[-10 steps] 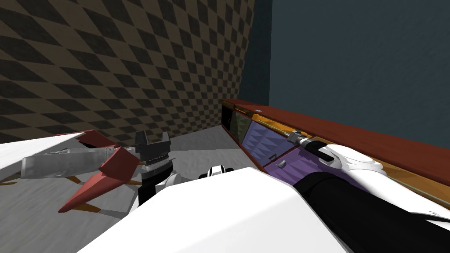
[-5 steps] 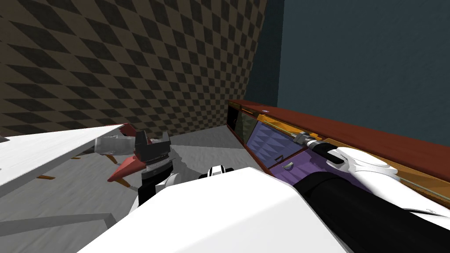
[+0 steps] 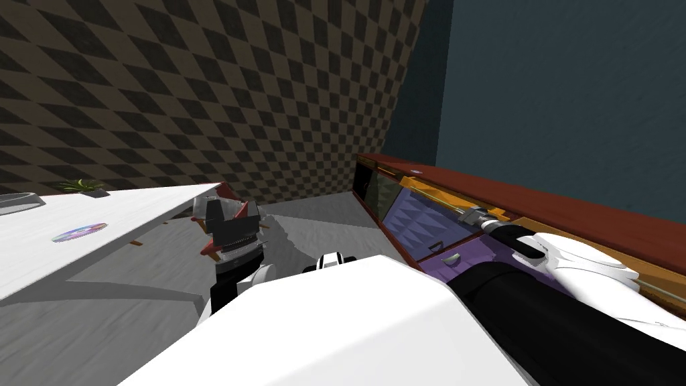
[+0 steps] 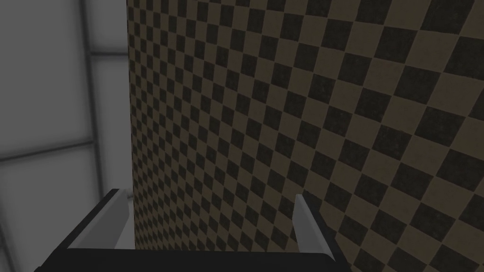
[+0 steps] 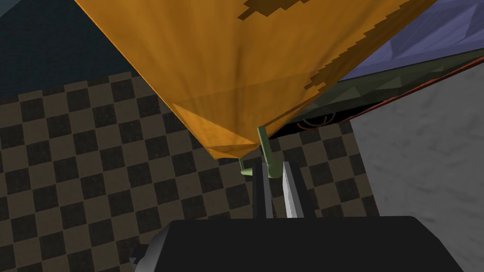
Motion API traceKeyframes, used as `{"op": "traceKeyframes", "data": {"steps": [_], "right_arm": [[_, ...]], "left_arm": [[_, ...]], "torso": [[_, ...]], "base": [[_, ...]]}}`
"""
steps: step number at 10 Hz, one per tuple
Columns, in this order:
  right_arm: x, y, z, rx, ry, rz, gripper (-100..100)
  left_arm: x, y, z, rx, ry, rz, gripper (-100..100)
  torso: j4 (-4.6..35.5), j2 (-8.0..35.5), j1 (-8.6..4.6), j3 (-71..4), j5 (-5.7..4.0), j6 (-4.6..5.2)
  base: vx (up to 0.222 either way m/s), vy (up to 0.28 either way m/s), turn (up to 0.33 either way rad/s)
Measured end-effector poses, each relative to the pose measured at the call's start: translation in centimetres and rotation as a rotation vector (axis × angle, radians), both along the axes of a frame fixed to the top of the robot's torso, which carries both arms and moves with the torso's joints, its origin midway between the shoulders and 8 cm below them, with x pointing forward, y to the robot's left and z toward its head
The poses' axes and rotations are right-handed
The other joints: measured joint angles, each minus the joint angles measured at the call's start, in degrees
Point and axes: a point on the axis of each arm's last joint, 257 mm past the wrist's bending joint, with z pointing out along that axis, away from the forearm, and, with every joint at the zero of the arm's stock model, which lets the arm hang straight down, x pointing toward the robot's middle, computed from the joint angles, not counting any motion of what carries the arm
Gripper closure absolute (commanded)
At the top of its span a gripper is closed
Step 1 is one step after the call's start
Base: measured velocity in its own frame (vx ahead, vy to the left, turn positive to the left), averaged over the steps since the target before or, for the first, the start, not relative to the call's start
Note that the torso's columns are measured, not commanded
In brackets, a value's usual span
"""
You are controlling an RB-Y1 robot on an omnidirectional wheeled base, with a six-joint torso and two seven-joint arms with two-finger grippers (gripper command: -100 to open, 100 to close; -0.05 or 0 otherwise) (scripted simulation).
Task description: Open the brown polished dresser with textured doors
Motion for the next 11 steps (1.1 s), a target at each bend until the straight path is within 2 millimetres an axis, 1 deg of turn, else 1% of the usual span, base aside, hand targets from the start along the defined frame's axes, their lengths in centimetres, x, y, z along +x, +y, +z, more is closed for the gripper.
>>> {"op": "traceKeyframes", "data": {"steps": [2, 5, 6, 11], "right_arm": [[0.2, -0.3, 1.6, -0.002, 0.001, 0.005, -100], [0.9, -0.6, 4.4, -0.003, 0.002, 0.017, -100], [0.9, -0.5, 4.5, 0.000, 0.001, 0.016, 0], [0.9, -0.5, 4.4, 0.001, 0.002, 0.016, 0]], "left_arm": [[0.0, 0.0, 0.0, 0.000, 0.000, 0.000, 0], [0.0, 0.0, 0.0, 0.000, 0.000, 0.000, 0], [0.0, 0.0, 0.0, 0.000, 0.000, 0.000, 0], [0.0, 0.0, 0.0, 0.000, 0.000, 0.000, 0]], "torso": [[0.02, 0.11, -0.18, 0.07, -0.08, 0.25], [0.12, 0.42, 0.07, 0.28, -0.02, 0.29], [0.13, 0.45, 0.07, 0.29, 0.00, 0.26], [0.10, 0.37, 0.05, 0.23, 0.00, 0.28]], "base": [[0.013, 0.010, -0.045], [0.014, 0.010, -0.033], [0.000, 0.000, 0.000], [0.000, 0.000, 0.000]]}}
